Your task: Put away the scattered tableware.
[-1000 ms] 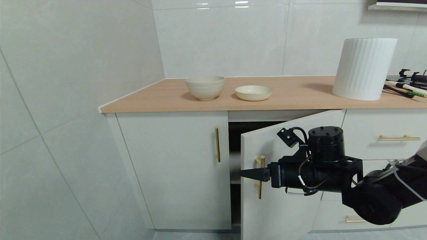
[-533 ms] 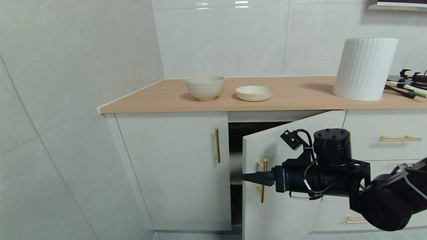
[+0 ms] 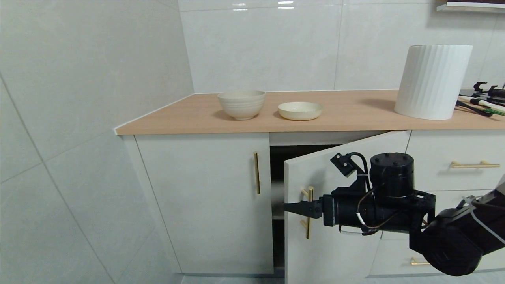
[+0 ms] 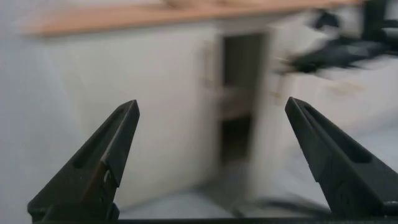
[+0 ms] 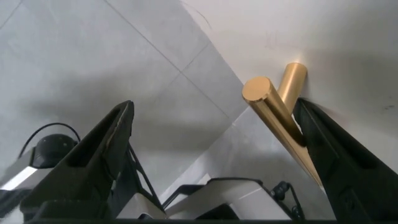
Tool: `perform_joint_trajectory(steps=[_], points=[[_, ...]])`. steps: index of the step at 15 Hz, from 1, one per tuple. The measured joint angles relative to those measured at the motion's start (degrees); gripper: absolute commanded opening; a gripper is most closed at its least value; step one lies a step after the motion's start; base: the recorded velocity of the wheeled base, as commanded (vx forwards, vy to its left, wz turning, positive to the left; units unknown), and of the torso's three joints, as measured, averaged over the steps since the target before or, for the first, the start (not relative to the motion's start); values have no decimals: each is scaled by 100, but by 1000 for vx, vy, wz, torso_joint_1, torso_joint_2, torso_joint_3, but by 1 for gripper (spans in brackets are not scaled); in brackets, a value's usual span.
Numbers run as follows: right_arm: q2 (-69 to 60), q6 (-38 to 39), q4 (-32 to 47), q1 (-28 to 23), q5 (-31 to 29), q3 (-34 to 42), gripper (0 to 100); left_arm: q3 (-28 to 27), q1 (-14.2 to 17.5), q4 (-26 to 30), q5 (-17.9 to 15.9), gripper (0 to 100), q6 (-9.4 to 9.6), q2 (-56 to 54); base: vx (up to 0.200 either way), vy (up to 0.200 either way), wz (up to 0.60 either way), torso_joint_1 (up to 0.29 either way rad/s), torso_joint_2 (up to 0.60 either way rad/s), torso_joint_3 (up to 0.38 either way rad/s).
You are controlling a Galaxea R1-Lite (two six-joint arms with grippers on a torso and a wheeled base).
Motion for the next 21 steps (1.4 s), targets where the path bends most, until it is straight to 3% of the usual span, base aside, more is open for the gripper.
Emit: perform_joint_trajectory(steps=[2, 4, 7, 12, 13, 15, 18, 21], points=[[160, 4, -291, 20, -9, -69, 100, -378, -74, -44, -668, 100, -66, 1111, 0, 0, 0, 0, 0, 0], [317, 113, -494, 20, -9, -155, 100, -621, -271, -468, -1046, 100, -162, 2376, 0, 0, 0, 0, 0, 0], [494, 127, -556, 20, -9, -284, 100, -791, -640, -1790, -1312, 100, -321, 4345, 0, 0, 0, 0, 0, 0], [634, 129, -595, 20, 13, -328, 100, -877, -1250, -4275, -1448, 100, -630, 7051, 0, 0, 0, 0, 0, 0], [669, 132, -644, 20, 16, -329, 100, -857, -1362, -4702, -1462, 0, -824, 7420, 0, 0, 0, 0, 0, 0], [755, 132, -811, 20, 16, -328, 100, -816, -1556, -5019, -1465, 0, -1035, 7917, 0, 0, 0, 0, 0, 0], [827, 129, -837, 24, 16, -315, 100, -894, -1685, -5302, -1465, 0, -1070, 8323, 0, 0, 0, 0, 0, 0], [844, 132, -833, 26, 16, -295, 100, -953, -1724, -6139, -1468, 0, -1085, 8749, 0, 0, 0, 0, 0, 0]])
